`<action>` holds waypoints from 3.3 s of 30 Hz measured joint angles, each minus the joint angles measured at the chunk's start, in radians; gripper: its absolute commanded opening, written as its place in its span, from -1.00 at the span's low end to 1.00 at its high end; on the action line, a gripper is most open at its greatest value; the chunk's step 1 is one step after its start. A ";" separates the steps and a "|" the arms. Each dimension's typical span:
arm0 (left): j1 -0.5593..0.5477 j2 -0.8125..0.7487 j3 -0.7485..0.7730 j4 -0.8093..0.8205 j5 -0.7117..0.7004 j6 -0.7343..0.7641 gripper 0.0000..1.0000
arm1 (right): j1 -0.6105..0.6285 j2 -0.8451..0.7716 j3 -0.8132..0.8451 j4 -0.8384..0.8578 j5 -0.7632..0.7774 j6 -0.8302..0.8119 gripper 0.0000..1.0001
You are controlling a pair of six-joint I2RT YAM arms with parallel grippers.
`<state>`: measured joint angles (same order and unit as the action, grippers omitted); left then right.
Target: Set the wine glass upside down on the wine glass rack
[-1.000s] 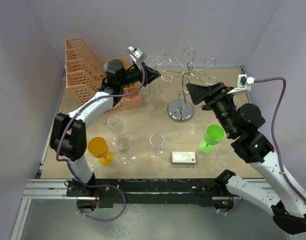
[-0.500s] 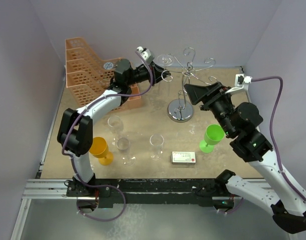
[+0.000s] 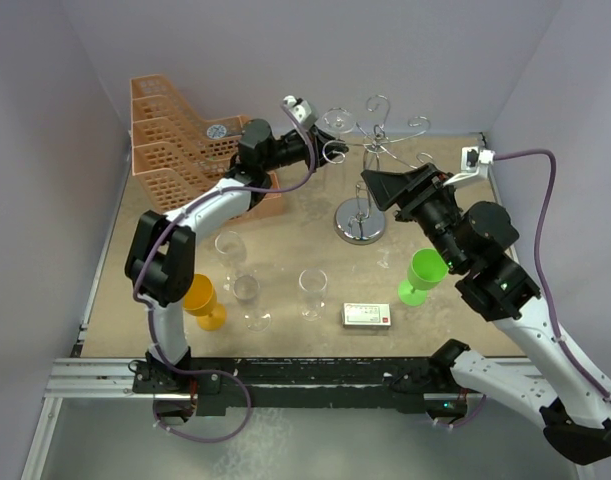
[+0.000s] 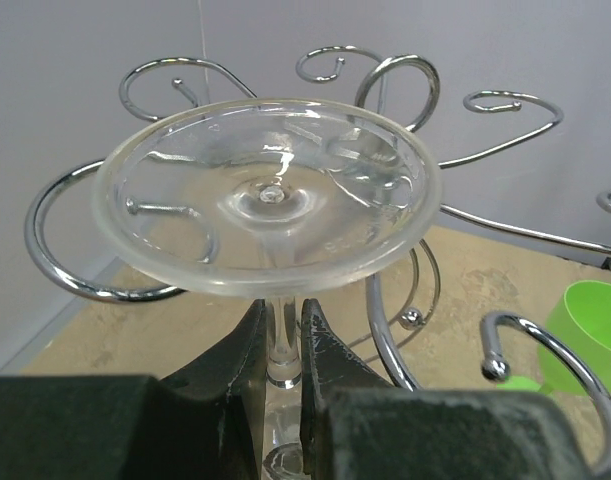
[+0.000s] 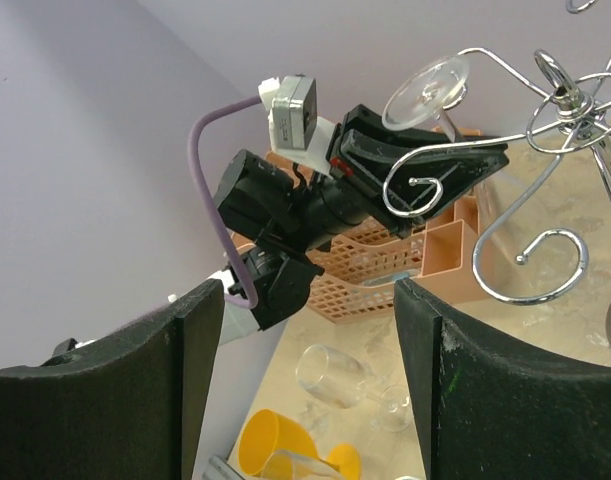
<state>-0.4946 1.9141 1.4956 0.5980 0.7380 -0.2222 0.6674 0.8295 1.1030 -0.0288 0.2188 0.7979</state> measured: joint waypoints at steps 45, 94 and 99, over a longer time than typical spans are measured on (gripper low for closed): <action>-0.026 0.085 0.087 -0.012 -0.356 -0.033 -1.00 | 0.000 -0.019 0.000 -0.019 -0.005 0.023 0.40; -0.030 -0.403 -0.362 -0.129 -0.537 0.035 0.25 | 0.000 0.065 0.038 -0.175 -0.143 -0.157 0.42; -0.030 -0.551 -0.399 -0.246 -0.647 -0.051 0.23 | 0.001 0.141 0.053 -0.227 -0.253 -0.237 0.37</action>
<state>-0.5243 1.3632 1.0969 0.3519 0.0910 -0.2733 0.6685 0.9703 1.1561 -0.2558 -0.0341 0.5613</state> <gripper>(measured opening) 0.621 0.695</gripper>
